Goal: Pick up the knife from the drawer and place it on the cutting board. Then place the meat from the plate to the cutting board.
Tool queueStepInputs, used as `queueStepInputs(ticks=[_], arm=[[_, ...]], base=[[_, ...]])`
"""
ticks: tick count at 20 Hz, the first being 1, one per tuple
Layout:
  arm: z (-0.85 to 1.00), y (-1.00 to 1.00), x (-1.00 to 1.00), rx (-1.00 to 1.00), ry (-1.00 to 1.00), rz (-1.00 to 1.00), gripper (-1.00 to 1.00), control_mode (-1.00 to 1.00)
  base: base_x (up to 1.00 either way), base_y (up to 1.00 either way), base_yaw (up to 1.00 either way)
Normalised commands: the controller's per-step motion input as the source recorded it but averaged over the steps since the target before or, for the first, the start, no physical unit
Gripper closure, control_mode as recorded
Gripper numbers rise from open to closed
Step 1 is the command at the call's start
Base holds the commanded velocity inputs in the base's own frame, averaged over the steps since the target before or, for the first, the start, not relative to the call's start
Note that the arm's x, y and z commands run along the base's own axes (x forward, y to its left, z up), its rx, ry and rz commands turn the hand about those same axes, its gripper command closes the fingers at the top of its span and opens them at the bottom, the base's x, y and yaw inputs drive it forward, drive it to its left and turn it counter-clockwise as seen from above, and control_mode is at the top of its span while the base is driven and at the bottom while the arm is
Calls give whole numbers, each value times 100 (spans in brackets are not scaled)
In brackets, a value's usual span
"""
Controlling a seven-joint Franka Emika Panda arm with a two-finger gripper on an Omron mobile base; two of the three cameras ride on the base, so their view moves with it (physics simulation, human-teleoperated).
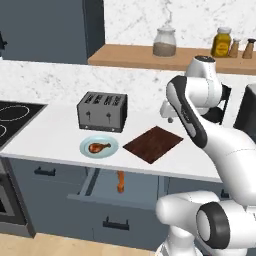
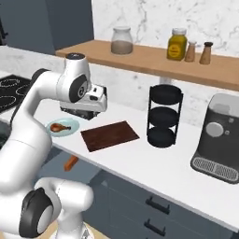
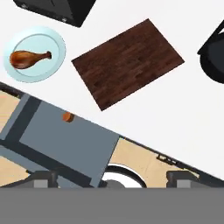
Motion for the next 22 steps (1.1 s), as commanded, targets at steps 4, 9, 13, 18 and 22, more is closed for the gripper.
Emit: queueStepInputs(ticks=[4, 9, 13, 18, 22], arm=[[0, 0, 0, 0, 0, 0, -100, 100], [0, 0, 0, 0, 0, 0, -100, 100], [0, 0, 0, 0, 0, 0, -100, 100], [0, 0, 0, 0, 0, 0, -100, 100], [0, 0, 0, 0, 0, 0, -100, 100]], base=[[0, -16, 71], [-3, -36, 59], [-24, -26, 25], [-43, -24, 3], [-41, -30, 2]])
